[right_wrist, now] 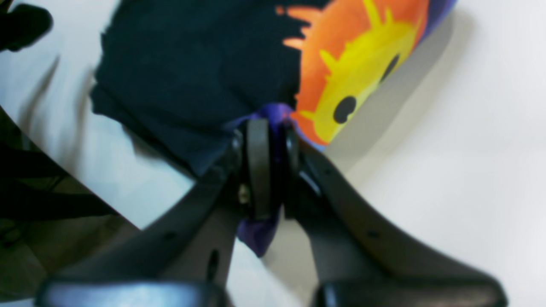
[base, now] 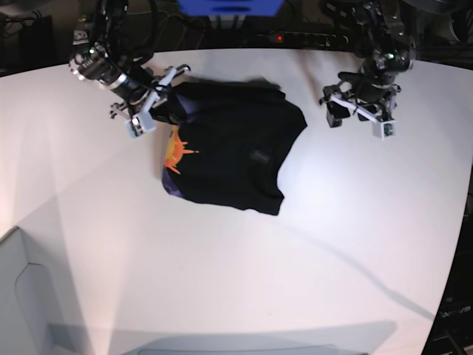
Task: Fold the T-shirt properly
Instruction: 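Release the shirt and raise both grippers away from it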
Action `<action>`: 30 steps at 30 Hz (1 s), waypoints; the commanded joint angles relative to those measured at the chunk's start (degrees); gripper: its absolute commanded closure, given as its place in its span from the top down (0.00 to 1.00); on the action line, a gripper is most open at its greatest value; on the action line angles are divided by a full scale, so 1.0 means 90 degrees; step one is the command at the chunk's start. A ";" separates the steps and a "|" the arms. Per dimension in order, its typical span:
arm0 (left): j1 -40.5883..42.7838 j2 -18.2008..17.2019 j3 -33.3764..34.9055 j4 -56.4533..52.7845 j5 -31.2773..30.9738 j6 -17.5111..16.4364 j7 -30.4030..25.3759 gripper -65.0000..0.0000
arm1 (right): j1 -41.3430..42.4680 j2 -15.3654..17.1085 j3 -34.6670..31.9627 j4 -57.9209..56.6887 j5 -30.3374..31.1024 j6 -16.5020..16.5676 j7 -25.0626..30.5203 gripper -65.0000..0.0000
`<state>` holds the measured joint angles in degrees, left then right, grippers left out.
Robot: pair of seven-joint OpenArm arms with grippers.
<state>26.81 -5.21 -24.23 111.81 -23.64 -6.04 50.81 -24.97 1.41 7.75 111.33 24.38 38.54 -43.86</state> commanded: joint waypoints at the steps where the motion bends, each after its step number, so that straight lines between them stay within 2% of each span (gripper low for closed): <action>1: 0.0015 -0.0041 -0.0019 0.0104 -0.0045 -0.0037 -0.0073 0.65 | -0.0014 -0.0005 0.0013 0.0119 0.0129 0.0162 0.0131 0.00; 8: 0.0162 -0.0051 -0.0058 0.0094 -0.0016 -0.0037 -0.0112 0.65 | 0.0005 -0.0083 0.0287 0.0109 0.0129 0.0162 0.0170 0.00; 13: 0.0250 -0.0051 -0.0273 0.0094 -0.0055 -0.0046 -0.0112 0.65 | 0.0220 -0.0757 0.1322 0.0089 0.0129 0.0162 0.0111 0.00; 16: 0.0269 -0.0051 -0.0273 0.0094 -0.0055 -0.0046 -0.0112 0.65 | 0.0298 -0.1031 0.1625 0.0011 0.0148 0.0162 -0.0114 0.00; 18: 0.0269 -0.0051 -0.0273 0.0094 -0.0055 -0.0046 -0.0112 0.65 | 0.0445 -0.1050 0.1703 -0.0047 0.0353 0.0162 -0.0397 0.00; 22: 0.0250 -0.0051 -0.0243 0.0094 -0.0055 -0.0046 -0.0112 0.65 | 0.0621 -0.1070 0.2182 -0.0341 0.1281 0.0162 -0.0856 0.00; 26: 0.0211 0.0008 -0.0058 0.0104 -0.0065 -0.0046 -0.0112 0.65 | 0.0679 -0.1041 0.2270 -0.0419 0.1330 0.0162 -0.0993 0.00; 30: 0.0211 0.0008 0.0841 0.0094 -0.0026 -0.0046 -0.0112 0.65 | 0.0679 -0.0933 0.2231 -0.0419 0.1320 0.0162 -0.0993 0.00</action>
<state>28.69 -4.91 -16.12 111.79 -23.46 -6.24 50.59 -19.05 -7.31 27.83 106.61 34.83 38.74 -53.82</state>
